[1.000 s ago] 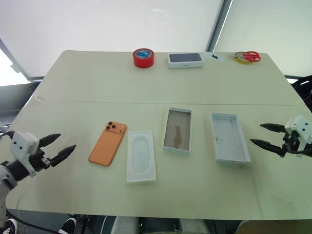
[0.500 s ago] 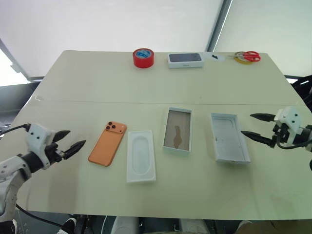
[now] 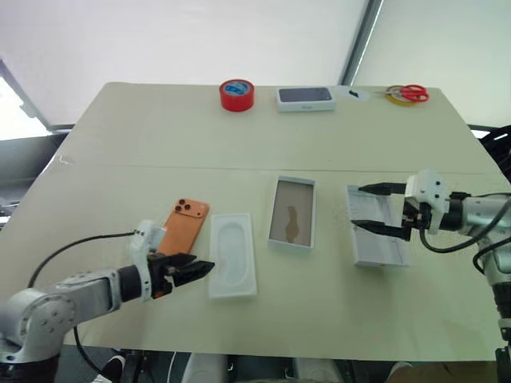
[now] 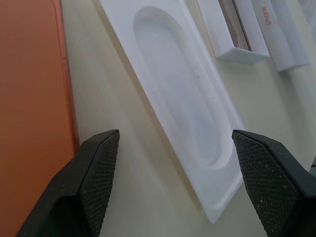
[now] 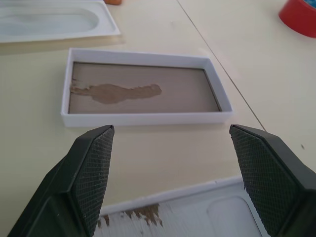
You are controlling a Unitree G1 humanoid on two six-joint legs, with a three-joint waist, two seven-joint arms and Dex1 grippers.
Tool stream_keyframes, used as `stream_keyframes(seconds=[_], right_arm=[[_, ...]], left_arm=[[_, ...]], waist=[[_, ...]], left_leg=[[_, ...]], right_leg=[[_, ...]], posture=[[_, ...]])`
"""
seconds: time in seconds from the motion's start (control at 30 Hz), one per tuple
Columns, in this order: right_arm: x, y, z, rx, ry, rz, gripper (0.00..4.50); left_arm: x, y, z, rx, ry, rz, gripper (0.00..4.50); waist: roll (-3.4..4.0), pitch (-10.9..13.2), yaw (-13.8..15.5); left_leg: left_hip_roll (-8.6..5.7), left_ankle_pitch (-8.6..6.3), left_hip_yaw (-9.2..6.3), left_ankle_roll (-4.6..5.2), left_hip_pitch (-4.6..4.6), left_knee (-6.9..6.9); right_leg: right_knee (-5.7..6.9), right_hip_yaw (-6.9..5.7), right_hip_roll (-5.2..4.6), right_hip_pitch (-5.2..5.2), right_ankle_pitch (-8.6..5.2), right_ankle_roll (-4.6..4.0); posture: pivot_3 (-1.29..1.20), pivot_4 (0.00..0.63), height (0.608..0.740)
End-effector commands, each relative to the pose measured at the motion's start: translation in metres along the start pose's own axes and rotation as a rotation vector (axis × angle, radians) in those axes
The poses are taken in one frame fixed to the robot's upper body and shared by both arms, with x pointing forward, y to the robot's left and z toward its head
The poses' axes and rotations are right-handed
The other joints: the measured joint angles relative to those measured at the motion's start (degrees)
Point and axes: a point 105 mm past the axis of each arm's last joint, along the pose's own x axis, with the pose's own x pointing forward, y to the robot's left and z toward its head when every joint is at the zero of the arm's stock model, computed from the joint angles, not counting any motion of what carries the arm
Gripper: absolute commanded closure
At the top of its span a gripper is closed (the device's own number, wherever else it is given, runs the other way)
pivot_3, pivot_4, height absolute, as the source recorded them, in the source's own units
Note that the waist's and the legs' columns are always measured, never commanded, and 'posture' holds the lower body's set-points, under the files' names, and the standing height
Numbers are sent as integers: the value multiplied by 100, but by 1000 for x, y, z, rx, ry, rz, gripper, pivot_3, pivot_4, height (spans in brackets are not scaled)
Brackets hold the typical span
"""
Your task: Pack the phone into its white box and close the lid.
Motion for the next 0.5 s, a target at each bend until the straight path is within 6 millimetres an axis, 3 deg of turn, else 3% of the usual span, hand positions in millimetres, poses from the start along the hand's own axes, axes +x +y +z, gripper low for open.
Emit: stream_keyframes(seconds=[0.03, 0.43, 0.5], right_arm=[[2, 1, 12, -46, -21, 30, 594], [5, -1, 9, -69, -14, 15, 594], [5, -2, 9, -78, -16, 11, 533]], left_arm=[[11, -7, 3, -58, -22, -14, 657], [35, -7, -10, -201, 25, 10, 657], [38, -10, -14, -262, 17, -26, 1212]], waist=[[-1, 1, -5], [7, -4, 86], [10, -6, 110]], left_leg=[[0, 0, 0, 0, -1, 4], [0, 3, -5, -5, 5, 38], [0, 4, -5, -8, 5, 40]], right_leg=[[0, -1, 0, 1, 0, 0], [0, -2, 3, 24, -1, 0], [0, -3, 3, 25, -1, 0]], posture=[[0, 150, 740], [0, 150, 740], [0, 150, 740]])
